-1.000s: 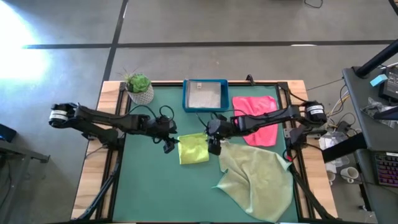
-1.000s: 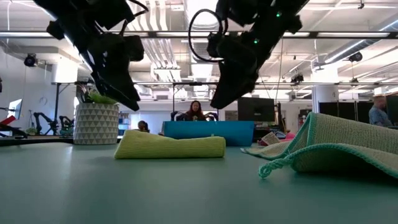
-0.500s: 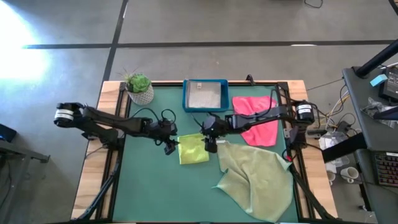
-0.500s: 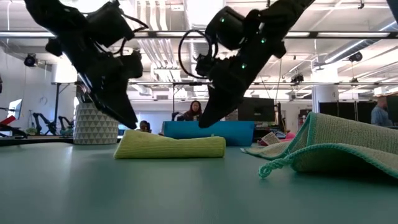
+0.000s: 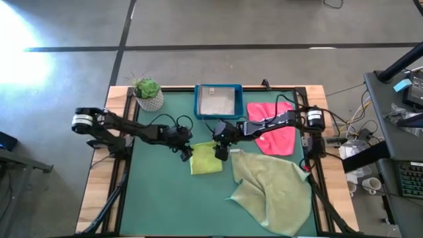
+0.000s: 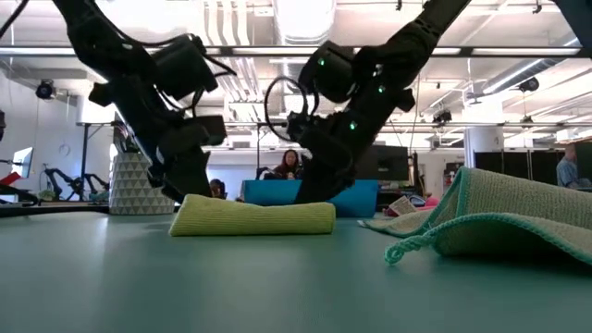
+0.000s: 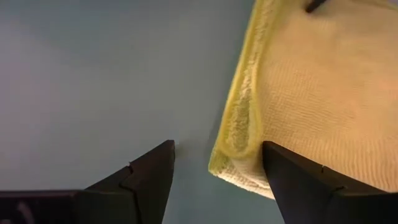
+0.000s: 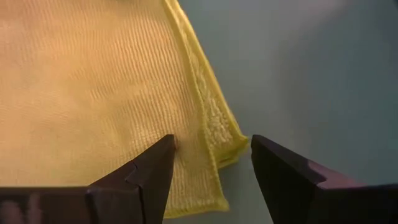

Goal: Fold microfiber towels
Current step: Put the green microfiber cloth into the blue bin

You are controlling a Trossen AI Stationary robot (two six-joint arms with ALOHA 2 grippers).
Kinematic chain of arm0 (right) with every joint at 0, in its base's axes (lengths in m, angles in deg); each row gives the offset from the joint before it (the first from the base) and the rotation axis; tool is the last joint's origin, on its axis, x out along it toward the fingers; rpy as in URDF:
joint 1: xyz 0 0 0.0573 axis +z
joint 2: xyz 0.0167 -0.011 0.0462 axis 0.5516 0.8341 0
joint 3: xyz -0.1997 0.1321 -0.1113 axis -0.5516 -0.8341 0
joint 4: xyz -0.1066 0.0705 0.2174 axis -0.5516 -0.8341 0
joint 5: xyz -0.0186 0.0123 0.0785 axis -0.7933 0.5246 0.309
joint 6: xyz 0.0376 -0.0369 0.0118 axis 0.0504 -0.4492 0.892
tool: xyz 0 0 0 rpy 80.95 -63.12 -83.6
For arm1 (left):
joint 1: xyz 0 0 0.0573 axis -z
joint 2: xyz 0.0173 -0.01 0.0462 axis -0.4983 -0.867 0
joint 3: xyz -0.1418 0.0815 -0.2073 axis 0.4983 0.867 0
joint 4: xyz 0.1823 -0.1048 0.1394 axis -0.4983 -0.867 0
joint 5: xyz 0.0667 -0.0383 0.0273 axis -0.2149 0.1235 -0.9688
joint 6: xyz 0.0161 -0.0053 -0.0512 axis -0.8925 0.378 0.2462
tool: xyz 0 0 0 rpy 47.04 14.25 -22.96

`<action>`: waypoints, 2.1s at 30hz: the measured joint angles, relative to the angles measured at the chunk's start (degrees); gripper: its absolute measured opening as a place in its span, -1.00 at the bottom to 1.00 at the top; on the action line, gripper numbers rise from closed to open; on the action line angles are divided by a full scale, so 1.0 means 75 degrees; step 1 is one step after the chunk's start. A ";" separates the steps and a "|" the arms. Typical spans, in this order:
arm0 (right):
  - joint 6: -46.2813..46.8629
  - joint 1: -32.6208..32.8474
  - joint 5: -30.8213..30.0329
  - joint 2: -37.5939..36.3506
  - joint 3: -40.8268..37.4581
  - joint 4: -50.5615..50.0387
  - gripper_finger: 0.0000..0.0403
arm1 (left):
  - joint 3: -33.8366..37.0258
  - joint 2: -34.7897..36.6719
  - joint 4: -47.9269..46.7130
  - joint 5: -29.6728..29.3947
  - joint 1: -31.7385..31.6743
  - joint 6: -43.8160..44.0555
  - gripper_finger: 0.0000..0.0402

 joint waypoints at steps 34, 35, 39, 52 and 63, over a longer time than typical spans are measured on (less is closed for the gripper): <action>0.1440 0.0009 0.0982 -0.0253 0.0009 -0.0188 -0.94 | -0.0172 -0.0375 0.1137 0.0754 -0.0043 0.0246 -0.97; 0.1499 0.0009 0.0967 -0.0317 0.0009 -0.0234 -0.94 | -0.0186 -0.0357 0.1136 0.0771 -0.0043 0.0217 -0.98; 0.1727 0.0009 0.0909 -0.0602 0.0009 -0.0367 -0.94 | -0.0270 -0.0215 0.1100 0.0774 -0.0043 -0.0180 -0.99; 0.2174 0.0023 -0.0455 -0.1627 0.0009 -0.1352 -0.94 | -0.0739 0.0610 0.0915 0.0312 -0.0063 -0.1575 -0.99; 0.2477 -0.0150 -0.1512 -0.2218 0.0010 -0.1501 -0.94 | -0.1352 0.0891 0.0625 -0.0960 -0.0450 -0.2816 -0.99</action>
